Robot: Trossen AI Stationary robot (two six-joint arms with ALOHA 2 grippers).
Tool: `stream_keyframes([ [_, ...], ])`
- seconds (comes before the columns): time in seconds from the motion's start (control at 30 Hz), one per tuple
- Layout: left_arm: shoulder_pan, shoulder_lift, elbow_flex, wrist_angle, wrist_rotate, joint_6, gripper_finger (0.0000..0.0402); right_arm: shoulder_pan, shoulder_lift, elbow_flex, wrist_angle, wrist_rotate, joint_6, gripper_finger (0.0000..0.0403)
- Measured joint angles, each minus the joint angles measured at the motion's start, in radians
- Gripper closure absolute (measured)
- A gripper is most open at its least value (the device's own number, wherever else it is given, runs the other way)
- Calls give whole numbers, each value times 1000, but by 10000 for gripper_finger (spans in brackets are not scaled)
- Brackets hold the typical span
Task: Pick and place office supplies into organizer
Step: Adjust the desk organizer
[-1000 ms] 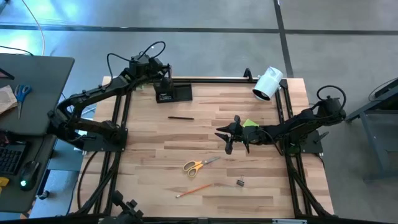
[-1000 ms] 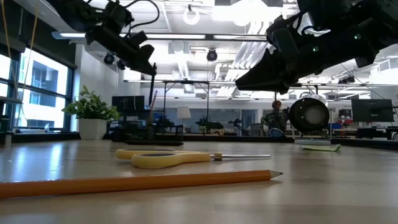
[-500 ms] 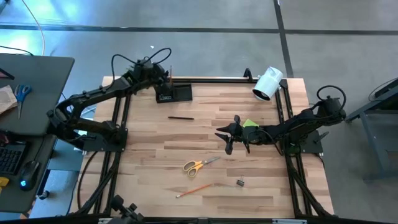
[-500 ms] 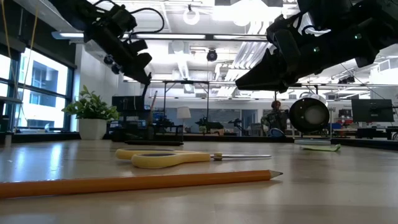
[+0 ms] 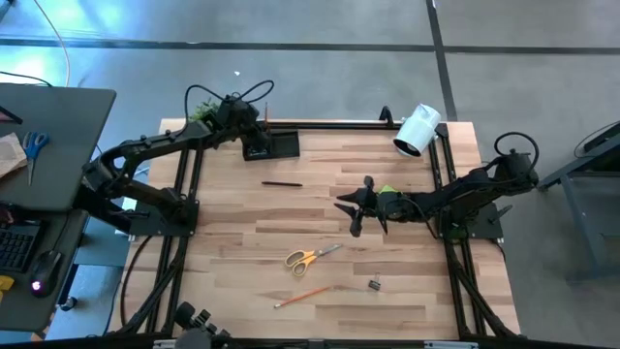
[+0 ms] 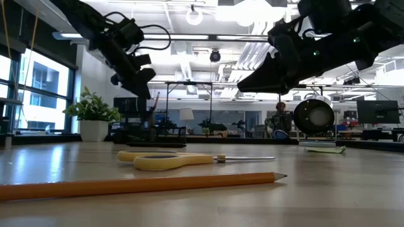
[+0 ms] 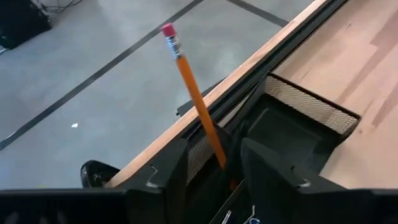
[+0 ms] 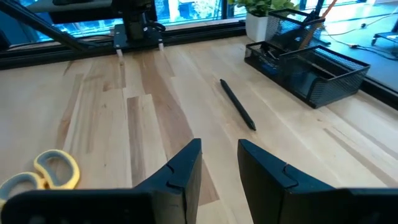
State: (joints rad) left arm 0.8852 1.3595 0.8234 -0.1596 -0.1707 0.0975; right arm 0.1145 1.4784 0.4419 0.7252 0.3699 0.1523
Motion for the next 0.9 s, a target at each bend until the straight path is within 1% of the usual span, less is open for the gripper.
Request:
stream_keyframes([
  [0.1,0,0,0,-3,-6,0,248,-8,0,0,0,-4,-4,304],
  [0.23,-2,0,0,-21,11,0,244,-11,0,0,0,-7,-4,304],
  [0.3,-2,0,0,-25,54,0,244,-11,0,0,0,-9,-3,304],
  [0.47,-2,0,0,-71,222,-9,243,-11,0,0,0,-11,-3,304],
  [0.57,-3,0,0,-139,275,-16,243,-11,0,0,0,-11,-7,304],
  [0.7,-2,0,0,-227,259,-16,243,-13,0,0,19,-11,-39,304],
  [0.77,-3,5,0,-239,197,-23,243,-17,0,0,35,-11,-48,304],
  [0.9,-3,31,0,-240,37,-50,243,-31,0,1,41,-25,-48,304],
])
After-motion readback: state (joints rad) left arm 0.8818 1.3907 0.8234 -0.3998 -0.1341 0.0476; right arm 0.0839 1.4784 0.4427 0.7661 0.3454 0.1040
